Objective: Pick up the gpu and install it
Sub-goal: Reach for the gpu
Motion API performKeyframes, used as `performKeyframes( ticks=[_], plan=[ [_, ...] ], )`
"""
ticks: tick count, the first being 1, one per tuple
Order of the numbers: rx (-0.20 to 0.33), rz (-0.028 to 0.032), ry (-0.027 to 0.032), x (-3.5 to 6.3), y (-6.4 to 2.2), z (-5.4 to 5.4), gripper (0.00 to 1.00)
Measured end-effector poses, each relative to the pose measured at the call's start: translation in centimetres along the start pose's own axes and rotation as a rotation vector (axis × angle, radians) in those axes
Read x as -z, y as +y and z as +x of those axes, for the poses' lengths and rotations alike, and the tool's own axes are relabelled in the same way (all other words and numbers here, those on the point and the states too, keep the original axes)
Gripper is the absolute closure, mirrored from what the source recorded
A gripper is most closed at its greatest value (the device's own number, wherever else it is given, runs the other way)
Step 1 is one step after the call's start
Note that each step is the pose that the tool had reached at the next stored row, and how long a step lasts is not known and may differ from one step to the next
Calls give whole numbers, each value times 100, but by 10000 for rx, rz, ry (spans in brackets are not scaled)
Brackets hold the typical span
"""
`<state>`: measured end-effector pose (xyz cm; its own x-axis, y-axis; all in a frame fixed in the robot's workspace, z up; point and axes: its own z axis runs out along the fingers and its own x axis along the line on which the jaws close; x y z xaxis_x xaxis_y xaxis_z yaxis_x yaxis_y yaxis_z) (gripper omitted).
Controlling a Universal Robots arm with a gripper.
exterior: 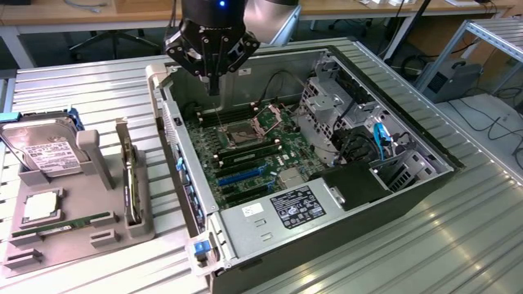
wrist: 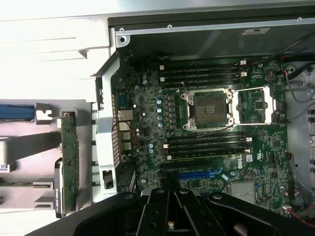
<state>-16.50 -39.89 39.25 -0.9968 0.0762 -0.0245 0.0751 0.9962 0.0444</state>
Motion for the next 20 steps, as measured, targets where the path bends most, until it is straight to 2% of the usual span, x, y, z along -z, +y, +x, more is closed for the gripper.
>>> performKeyframes(
  ticks=[20],
  plan=[
    [0, 0, 1, 1, -6, 80, 89]
  ],
)
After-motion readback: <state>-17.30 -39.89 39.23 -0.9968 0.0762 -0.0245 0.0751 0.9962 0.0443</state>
